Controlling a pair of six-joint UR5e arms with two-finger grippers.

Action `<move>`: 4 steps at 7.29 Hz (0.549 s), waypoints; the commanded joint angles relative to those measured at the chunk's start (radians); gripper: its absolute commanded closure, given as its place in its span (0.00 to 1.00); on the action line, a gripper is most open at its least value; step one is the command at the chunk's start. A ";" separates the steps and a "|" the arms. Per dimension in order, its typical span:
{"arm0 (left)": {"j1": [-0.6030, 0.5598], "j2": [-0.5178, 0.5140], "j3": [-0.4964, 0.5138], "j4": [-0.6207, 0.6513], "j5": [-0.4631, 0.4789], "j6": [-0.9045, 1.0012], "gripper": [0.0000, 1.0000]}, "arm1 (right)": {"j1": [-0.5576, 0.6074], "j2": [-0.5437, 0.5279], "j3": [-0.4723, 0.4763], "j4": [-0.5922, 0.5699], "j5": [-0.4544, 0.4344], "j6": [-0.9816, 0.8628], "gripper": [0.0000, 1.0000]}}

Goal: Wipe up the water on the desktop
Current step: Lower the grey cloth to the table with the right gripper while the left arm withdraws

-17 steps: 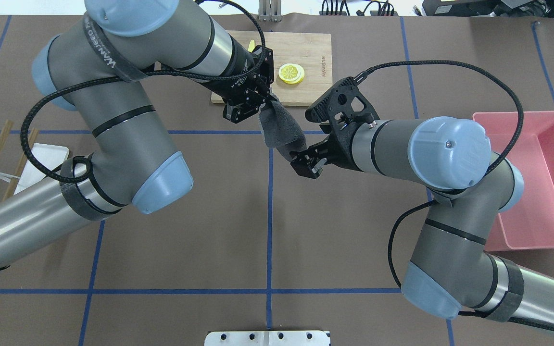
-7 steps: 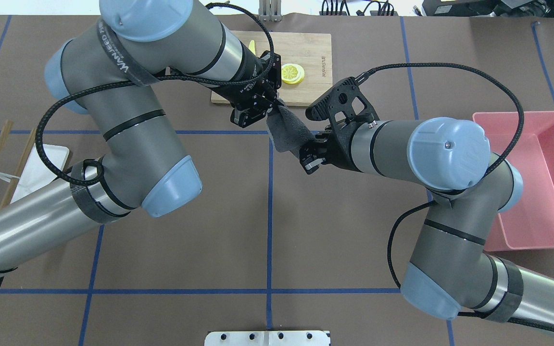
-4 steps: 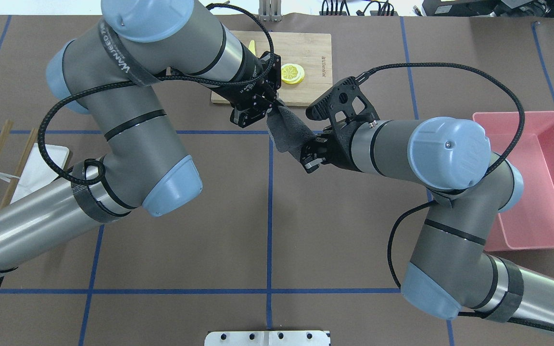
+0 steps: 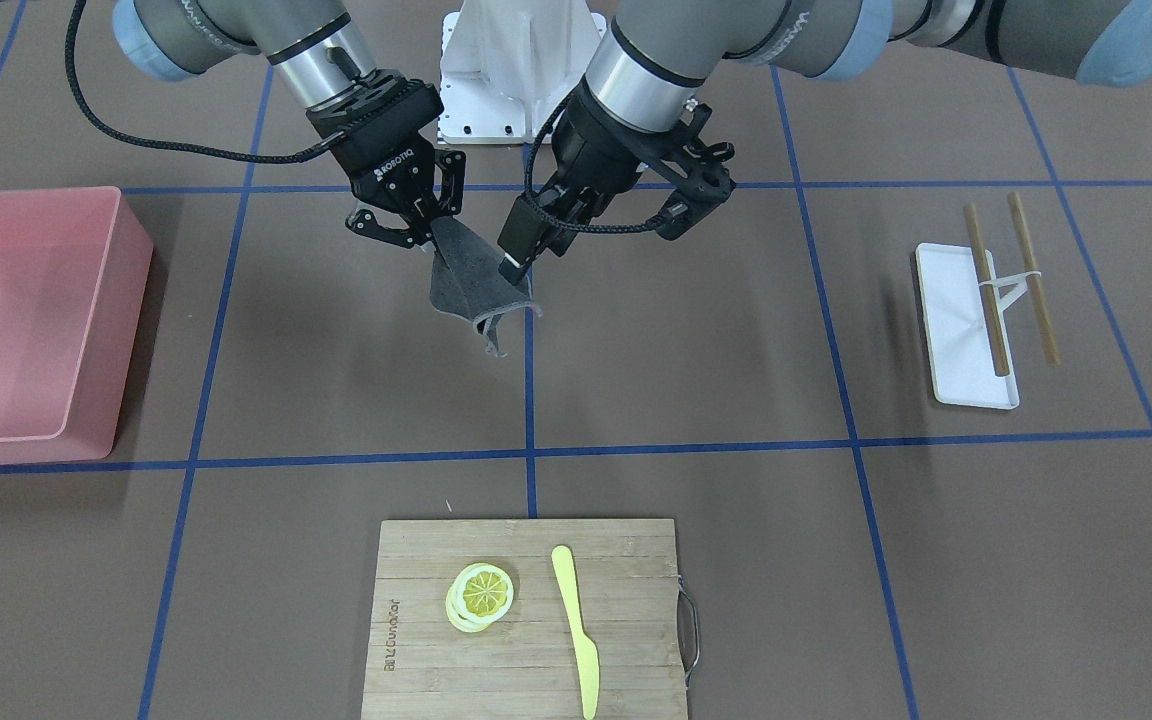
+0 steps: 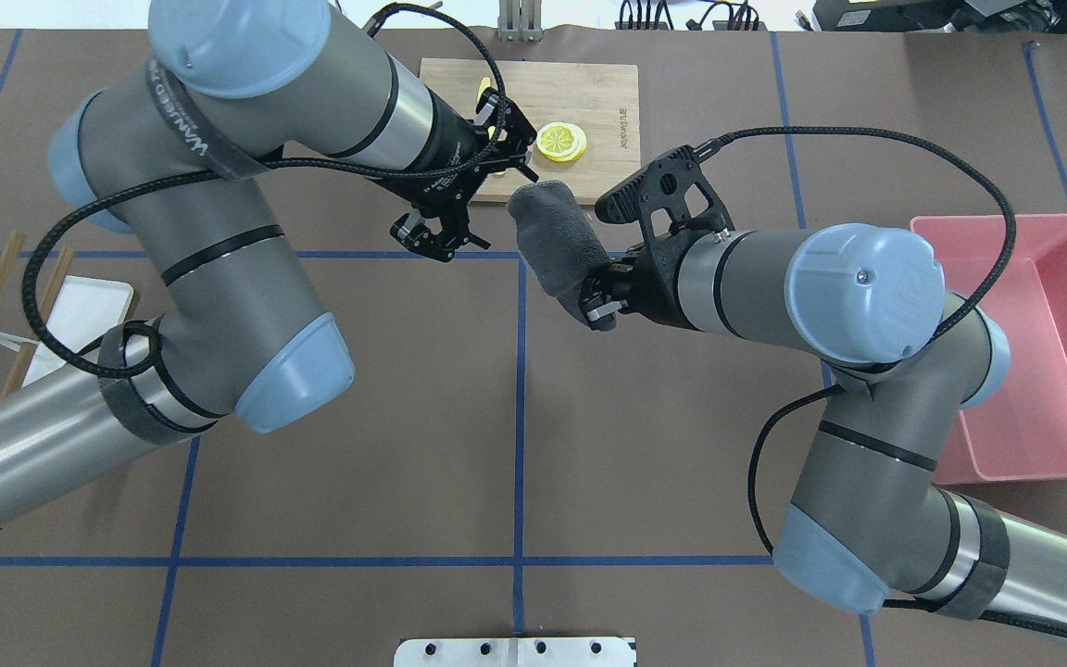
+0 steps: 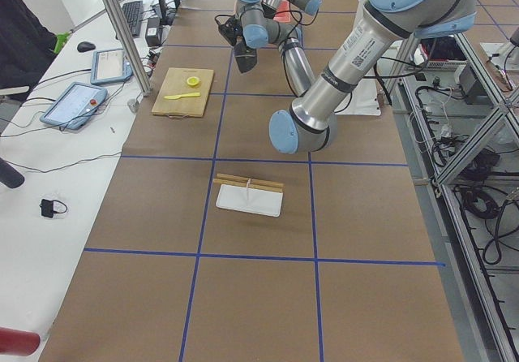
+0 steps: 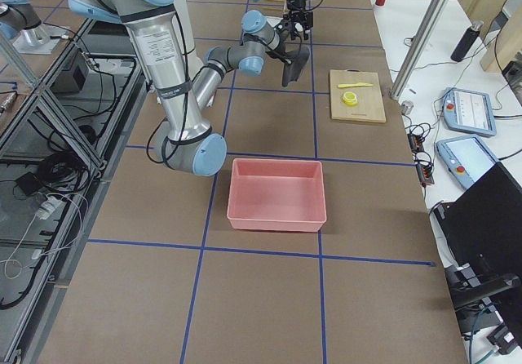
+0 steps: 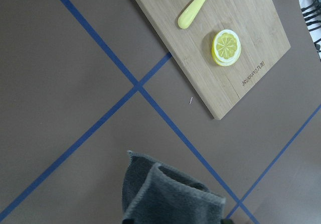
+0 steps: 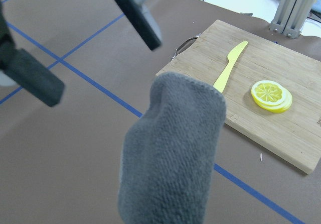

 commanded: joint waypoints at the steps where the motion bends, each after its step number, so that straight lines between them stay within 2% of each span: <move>1: -0.069 0.105 -0.086 0.010 -0.010 0.136 0.02 | 0.027 -0.011 0.004 -0.073 0.006 0.001 1.00; 2: -0.100 0.156 -0.112 0.025 -0.010 0.289 0.02 | 0.062 -0.014 0.018 -0.156 0.009 -0.015 1.00; 3: -0.123 0.190 -0.141 0.053 -0.010 0.392 0.02 | 0.088 -0.014 0.036 -0.263 0.006 -0.104 1.00; 4: -0.143 0.219 -0.151 0.061 -0.010 0.424 0.02 | 0.120 -0.012 0.050 -0.372 0.000 -0.181 1.00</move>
